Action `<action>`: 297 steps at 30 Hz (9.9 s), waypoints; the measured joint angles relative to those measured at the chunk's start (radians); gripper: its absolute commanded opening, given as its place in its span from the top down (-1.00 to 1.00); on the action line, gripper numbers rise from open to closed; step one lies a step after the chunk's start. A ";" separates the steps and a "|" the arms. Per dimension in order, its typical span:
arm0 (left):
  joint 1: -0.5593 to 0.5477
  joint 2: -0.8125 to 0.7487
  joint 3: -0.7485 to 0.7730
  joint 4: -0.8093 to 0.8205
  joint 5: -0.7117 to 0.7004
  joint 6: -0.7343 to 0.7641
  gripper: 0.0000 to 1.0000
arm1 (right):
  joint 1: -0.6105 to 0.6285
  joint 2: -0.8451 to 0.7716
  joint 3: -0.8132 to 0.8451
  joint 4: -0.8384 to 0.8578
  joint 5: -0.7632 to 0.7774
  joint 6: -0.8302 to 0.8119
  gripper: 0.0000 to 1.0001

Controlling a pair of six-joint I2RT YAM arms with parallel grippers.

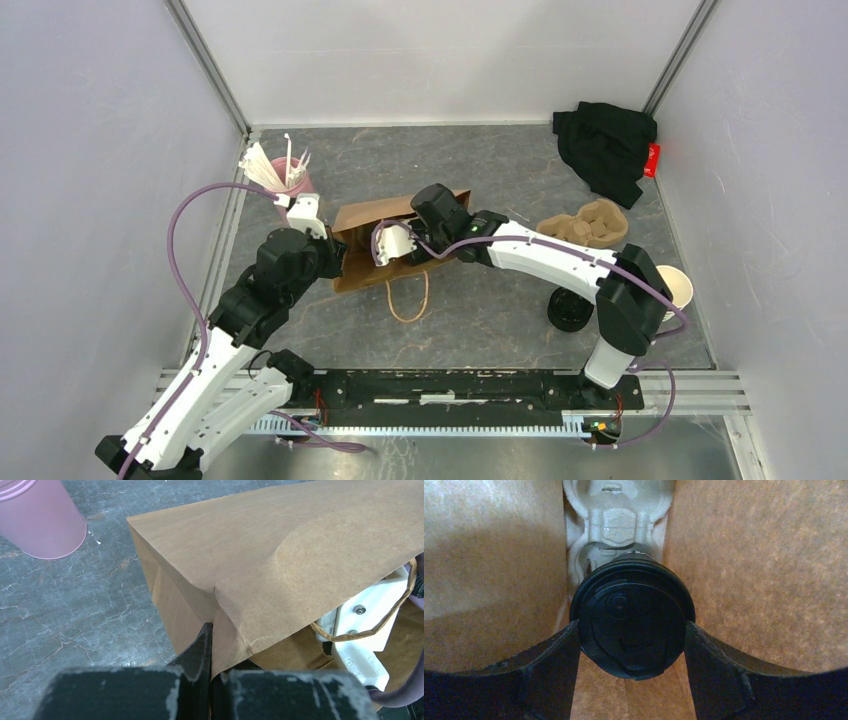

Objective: Pack the takeout coffee

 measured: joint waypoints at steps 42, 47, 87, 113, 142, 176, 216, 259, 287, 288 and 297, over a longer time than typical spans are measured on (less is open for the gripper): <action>0.000 0.051 0.067 -0.063 -0.011 0.000 0.96 | -0.011 0.009 0.111 -0.156 -0.117 0.177 1.00; 0.000 0.051 0.067 -0.063 -0.010 0.000 0.96 | 0.008 -0.011 0.111 -0.183 -0.164 0.183 1.00; 0.000 0.055 0.064 -0.059 0.002 0.000 0.96 | 0.087 -0.032 0.101 -0.085 -0.253 0.288 1.00; 0.004 0.060 0.062 -0.070 0.002 0.001 0.96 | 0.080 -0.001 0.064 0.023 -0.048 0.249 1.00; 0.004 0.060 0.062 -0.070 0.003 0.001 0.96 | -0.039 0.048 0.041 0.076 -0.193 0.090 1.00; 0.004 0.080 0.095 -0.095 0.023 0.001 0.96 | -0.040 0.111 0.029 0.186 -0.184 0.116 1.00; 0.005 0.299 0.417 -0.429 0.225 -0.051 0.96 | -0.008 0.046 0.121 -0.225 -0.267 0.328 1.00; 0.004 0.359 0.700 -0.572 -0.110 -0.116 -0.10 | -0.013 0.124 0.171 -0.337 -0.195 0.496 1.00; 0.004 0.256 0.692 -0.542 -0.133 -0.113 -0.10 | 0.011 0.214 0.405 -0.567 -0.185 0.628 -0.96; 0.004 0.253 0.692 -0.539 -0.132 -0.113 -0.10 | 0.014 0.216 0.415 -0.580 -0.185 0.633 -0.96; 0.004 0.241 0.676 -0.526 -0.130 -0.110 -0.10 | 0.029 0.211 0.464 -0.634 -0.183 0.693 -0.96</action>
